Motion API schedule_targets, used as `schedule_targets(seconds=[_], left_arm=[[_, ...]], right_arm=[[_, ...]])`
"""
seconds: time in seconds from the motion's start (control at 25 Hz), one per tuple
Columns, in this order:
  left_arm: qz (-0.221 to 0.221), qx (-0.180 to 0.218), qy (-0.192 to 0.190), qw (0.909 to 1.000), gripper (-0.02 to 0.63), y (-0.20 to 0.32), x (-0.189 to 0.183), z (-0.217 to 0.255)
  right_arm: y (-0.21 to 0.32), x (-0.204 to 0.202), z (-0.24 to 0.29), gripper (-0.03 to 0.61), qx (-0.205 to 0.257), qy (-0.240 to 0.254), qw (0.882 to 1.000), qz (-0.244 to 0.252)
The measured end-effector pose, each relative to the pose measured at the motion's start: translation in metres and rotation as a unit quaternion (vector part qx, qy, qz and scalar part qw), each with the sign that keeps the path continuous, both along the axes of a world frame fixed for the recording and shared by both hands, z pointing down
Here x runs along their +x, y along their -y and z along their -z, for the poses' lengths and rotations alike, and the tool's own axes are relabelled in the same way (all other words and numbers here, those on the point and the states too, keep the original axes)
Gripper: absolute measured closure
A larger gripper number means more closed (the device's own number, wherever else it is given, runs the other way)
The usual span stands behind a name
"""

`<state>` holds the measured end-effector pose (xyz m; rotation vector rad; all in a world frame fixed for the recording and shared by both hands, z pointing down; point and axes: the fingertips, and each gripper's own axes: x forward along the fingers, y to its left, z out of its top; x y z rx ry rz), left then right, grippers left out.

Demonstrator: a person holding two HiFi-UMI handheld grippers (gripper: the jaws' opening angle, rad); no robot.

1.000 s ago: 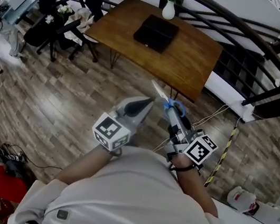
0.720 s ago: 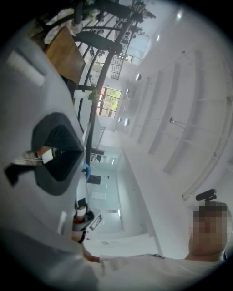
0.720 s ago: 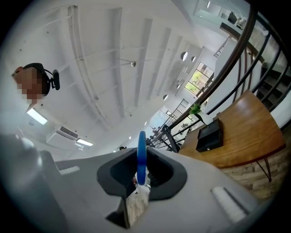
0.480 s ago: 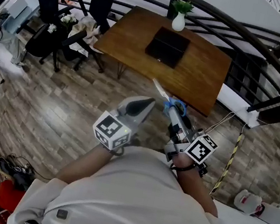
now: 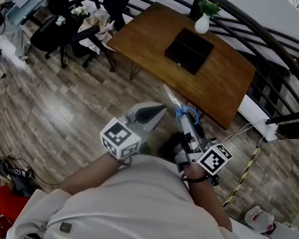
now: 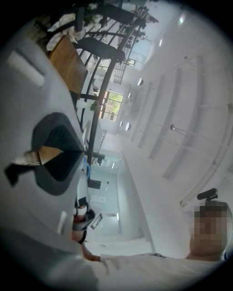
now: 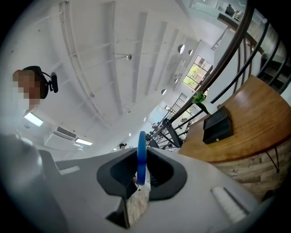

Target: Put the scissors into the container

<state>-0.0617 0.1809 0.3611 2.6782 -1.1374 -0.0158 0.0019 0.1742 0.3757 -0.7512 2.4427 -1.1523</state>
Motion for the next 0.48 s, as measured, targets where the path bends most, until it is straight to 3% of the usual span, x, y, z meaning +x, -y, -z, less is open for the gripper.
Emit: schedule_targets(seconds=[0.48], left_arm=[[0.035,-0.006,0.01,0.9993,0.611,0.027,-0.011,0.0]], right_arm=[[0.034,-0.004,-0.001,0.522,-0.004,0.011,1.0,0.022]])
